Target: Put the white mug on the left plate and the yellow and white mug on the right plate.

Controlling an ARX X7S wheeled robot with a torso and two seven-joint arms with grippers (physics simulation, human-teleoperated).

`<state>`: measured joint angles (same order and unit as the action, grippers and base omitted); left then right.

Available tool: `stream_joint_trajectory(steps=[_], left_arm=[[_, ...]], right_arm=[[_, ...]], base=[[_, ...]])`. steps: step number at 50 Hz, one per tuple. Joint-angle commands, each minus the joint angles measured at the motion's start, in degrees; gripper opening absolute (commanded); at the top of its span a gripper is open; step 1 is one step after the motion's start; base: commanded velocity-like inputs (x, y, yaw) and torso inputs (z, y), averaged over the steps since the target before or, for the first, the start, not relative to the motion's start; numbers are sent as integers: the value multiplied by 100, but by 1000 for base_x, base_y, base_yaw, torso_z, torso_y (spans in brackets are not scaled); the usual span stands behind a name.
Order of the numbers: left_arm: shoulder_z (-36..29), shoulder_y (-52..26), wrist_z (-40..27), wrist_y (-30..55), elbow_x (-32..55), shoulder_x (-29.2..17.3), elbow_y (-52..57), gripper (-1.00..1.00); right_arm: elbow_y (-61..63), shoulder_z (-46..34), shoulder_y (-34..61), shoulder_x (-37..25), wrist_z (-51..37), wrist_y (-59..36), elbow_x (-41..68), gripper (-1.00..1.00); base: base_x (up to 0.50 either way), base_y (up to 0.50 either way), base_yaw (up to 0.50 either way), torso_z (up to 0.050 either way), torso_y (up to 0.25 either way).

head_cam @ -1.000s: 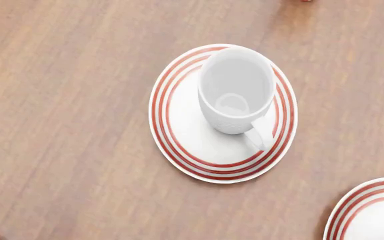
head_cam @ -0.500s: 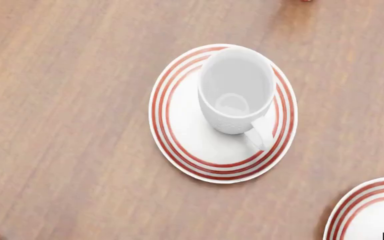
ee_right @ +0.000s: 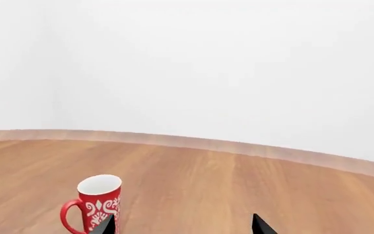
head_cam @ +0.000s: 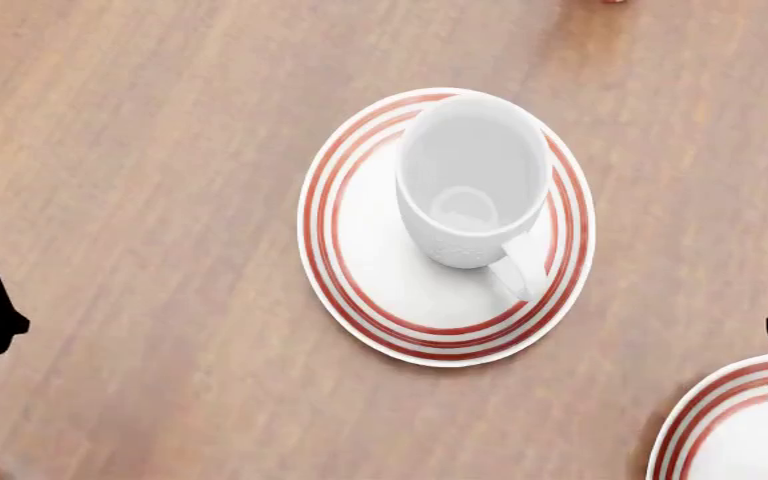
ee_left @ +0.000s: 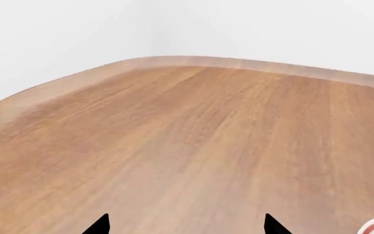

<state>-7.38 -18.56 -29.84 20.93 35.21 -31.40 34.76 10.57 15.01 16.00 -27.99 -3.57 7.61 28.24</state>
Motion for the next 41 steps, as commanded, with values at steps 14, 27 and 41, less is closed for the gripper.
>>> stream_joint_trajectory(steps=[14,27,41], left_arm=[[17,-1827,-374,1411,1114,30,223,100],[293,-2953,-942,2111,2005,10,512,100],[720,-3455,-1368,2371,2788,-150,717,100]], right_arm=[[1380,-22,847,-841,-774,-1563,307,100],[2264,-69,1538,-1399,-1216,-2529,784,100],[2924,-300,2262,-1736,-1566,-3211,1229,100]], base=[[0,0,0,0,0],[0,0,0,0,0],[0,0,0,0,0]])
